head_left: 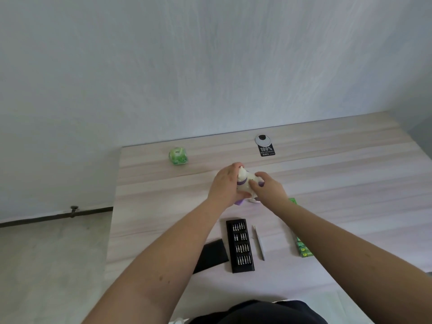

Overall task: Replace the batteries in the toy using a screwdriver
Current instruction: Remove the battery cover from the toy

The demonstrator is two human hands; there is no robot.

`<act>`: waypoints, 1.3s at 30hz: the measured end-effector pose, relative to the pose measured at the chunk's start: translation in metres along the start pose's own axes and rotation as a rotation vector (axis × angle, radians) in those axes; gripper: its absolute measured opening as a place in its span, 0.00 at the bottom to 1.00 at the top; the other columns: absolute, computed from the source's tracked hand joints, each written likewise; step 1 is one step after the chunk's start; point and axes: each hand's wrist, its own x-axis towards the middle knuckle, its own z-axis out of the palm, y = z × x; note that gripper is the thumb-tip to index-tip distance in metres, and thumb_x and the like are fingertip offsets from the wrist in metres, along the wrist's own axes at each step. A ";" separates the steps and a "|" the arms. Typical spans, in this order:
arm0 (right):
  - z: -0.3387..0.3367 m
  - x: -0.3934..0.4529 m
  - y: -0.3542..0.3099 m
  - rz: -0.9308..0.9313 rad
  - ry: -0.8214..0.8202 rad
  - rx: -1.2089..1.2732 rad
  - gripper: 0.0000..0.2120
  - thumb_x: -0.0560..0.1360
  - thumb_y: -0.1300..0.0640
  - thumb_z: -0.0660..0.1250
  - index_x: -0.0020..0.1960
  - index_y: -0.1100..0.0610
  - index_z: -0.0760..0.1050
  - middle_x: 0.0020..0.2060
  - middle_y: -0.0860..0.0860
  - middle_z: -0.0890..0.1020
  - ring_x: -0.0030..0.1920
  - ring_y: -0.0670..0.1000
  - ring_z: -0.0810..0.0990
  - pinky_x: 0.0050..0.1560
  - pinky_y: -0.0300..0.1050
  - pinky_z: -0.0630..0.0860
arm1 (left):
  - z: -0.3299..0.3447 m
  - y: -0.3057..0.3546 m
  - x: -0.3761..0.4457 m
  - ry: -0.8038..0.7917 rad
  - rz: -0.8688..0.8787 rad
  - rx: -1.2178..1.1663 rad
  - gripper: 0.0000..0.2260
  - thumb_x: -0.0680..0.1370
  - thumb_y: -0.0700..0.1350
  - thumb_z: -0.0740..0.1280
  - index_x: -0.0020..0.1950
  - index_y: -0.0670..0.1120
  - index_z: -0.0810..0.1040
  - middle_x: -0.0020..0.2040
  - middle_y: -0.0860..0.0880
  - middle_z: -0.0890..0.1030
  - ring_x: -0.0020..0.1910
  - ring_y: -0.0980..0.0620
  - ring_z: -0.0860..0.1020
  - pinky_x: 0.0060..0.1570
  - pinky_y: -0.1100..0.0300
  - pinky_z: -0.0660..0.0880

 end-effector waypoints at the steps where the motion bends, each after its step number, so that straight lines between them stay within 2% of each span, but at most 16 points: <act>1: -0.002 0.001 -0.002 0.006 -0.010 0.014 0.19 0.78 0.48 0.62 0.67 0.51 0.69 0.54 0.55 0.81 0.47 0.57 0.82 0.49 0.49 0.79 | -0.001 0.000 0.001 -0.004 -0.002 0.007 0.36 0.60 0.49 0.80 0.63 0.45 0.69 0.58 0.48 0.77 0.56 0.45 0.74 0.56 0.58 0.67; 3: -0.005 0.002 -0.004 0.007 -0.024 0.044 0.18 0.78 0.50 0.62 0.66 0.53 0.70 0.54 0.55 0.80 0.38 0.52 0.81 0.36 0.37 0.78 | -0.001 0.000 0.002 -0.013 0.000 0.013 0.35 0.61 0.50 0.80 0.63 0.45 0.69 0.58 0.48 0.77 0.56 0.45 0.74 0.57 0.57 0.67; 5: -0.009 0.004 -0.005 0.004 -0.039 0.039 0.17 0.78 0.51 0.62 0.66 0.54 0.71 0.56 0.55 0.78 0.35 0.44 0.76 0.25 0.28 0.68 | -0.001 0.000 0.002 -0.017 0.002 0.008 0.35 0.61 0.50 0.80 0.63 0.45 0.68 0.59 0.48 0.76 0.56 0.45 0.74 0.58 0.56 0.68; 6: -0.010 0.005 -0.006 0.005 -0.046 0.036 0.17 0.78 0.52 0.62 0.66 0.54 0.71 0.56 0.54 0.78 0.36 0.43 0.75 0.25 0.28 0.67 | 0.000 -0.001 0.002 -0.019 0.003 0.009 0.35 0.62 0.51 0.80 0.63 0.46 0.68 0.59 0.48 0.76 0.57 0.45 0.73 0.59 0.55 0.68; 7: -0.012 0.006 -0.007 0.009 -0.053 0.029 0.17 0.78 0.51 0.63 0.66 0.54 0.71 0.57 0.54 0.78 0.39 0.45 0.75 0.29 0.30 0.68 | 0.000 -0.001 0.002 -0.020 0.003 0.012 0.36 0.62 0.51 0.80 0.64 0.46 0.68 0.59 0.49 0.76 0.57 0.46 0.73 0.60 0.55 0.68; 10: -0.015 0.009 -0.010 0.018 -0.067 0.005 0.18 0.76 0.50 0.64 0.65 0.53 0.72 0.59 0.55 0.78 0.53 0.54 0.76 0.46 0.42 0.70 | 0.001 -0.002 0.002 -0.017 -0.006 0.010 0.36 0.62 0.51 0.80 0.64 0.46 0.68 0.59 0.49 0.76 0.57 0.46 0.73 0.60 0.56 0.67; 12: -0.016 0.009 -0.012 0.023 -0.080 0.002 0.18 0.76 0.50 0.64 0.65 0.53 0.72 0.58 0.55 0.78 0.55 0.55 0.75 0.48 0.44 0.69 | 0.001 -0.001 0.002 -0.015 -0.010 0.007 0.36 0.62 0.51 0.80 0.64 0.47 0.68 0.59 0.49 0.76 0.57 0.46 0.73 0.59 0.57 0.67; 17: -0.018 0.009 -0.013 0.025 -0.092 -0.021 0.18 0.76 0.51 0.63 0.65 0.53 0.72 0.60 0.56 0.78 0.56 0.55 0.75 0.49 0.44 0.69 | 0.000 0.001 0.000 -0.007 -0.009 0.007 0.35 0.62 0.50 0.80 0.64 0.46 0.68 0.58 0.48 0.76 0.57 0.46 0.73 0.58 0.57 0.66; 22: -0.023 0.009 -0.026 0.025 -0.132 -0.198 0.18 0.76 0.52 0.62 0.64 0.56 0.72 0.56 0.57 0.79 0.49 0.54 0.74 0.46 0.44 0.70 | -0.001 0.001 -0.001 -0.008 -0.007 0.018 0.35 0.63 0.50 0.79 0.64 0.47 0.67 0.59 0.49 0.75 0.58 0.47 0.72 0.58 0.58 0.66; 25: -0.023 0.008 -0.040 0.038 -0.143 -0.332 0.11 0.75 0.54 0.60 0.51 0.60 0.76 0.41 0.55 0.79 0.37 0.53 0.75 0.36 0.44 0.72 | -0.001 0.001 -0.002 -0.012 -0.012 0.019 0.36 0.63 0.51 0.79 0.65 0.47 0.67 0.59 0.49 0.75 0.58 0.47 0.73 0.59 0.58 0.66; 27: -0.020 0.007 -0.046 0.058 -0.130 -0.375 0.09 0.74 0.53 0.60 0.41 0.58 0.71 0.35 0.52 0.75 0.31 0.49 0.72 0.28 0.41 0.65 | 0.000 0.002 -0.002 -0.014 -0.015 0.015 0.36 0.63 0.51 0.79 0.66 0.47 0.67 0.59 0.48 0.76 0.59 0.46 0.72 0.59 0.58 0.66; 30: -0.015 0.006 -0.046 0.050 -0.113 -0.405 0.06 0.75 0.54 0.60 0.44 0.57 0.69 0.35 0.51 0.73 0.30 0.47 0.71 0.27 0.40 0.62 | 0.000 0.002 -0.003 -0.010 -0.024 -0.001 0.36 0.62 0.51 0.80 0.65 0.47 0.68 0.59 0.48 0.76 0.58 0.46 0.72 0.58 0.58 0.66; 33: -0.013 0.005 -0.044 -0.001 -0.097 -0.480 0.09 0.75 0.55 0.59 0.51 0.60 0.71 0.40 0.53 0.75 0.34 0.51 0.74 0.32 0.42 0.65 | 0.000 0.002 -0.002 -0.003 -0.030 -0.013 0.36 0.62 0.51 0.80 0.64 0.47 0.68 0.58 0.49 0.76 0.56 0.47 0.73 0.55 0.58 0.67; 36: -0.010 0.006 -0.040 -0.074 -0.074 -0.561 0.11 0.77 0.55 0.58 0.54 0.62 0.70 0.44 0.55 0.77 0.46 0.58 0.77 0.41 0.44 0.67 | 0.001 0.002 -0.002 0.005 -0.027 -0.015 0.35 0.62 0.51 0.80 0.64 0.46 0.68 0.56 0.48 0.76 0.55 0.47 0.73 0.53 0.59 0.66; 39: -0.007 0.005 -0.037 -0.147 -0.065 -0.530 0.11 0.79 0.55 0.56 0.52 0.62 0.71 0.33 0.52 0.69 0.50 0.60 0.78 0.43 0.49 0.68 | 0.001 0.003 -0.002 0.015 -0.027 -0.020 0.34 0.62 0.50 0.79 0.63 0.46 0.69 0.55 0.48 0.77 0.54 0.47 0.73 0.52 0.60 0.66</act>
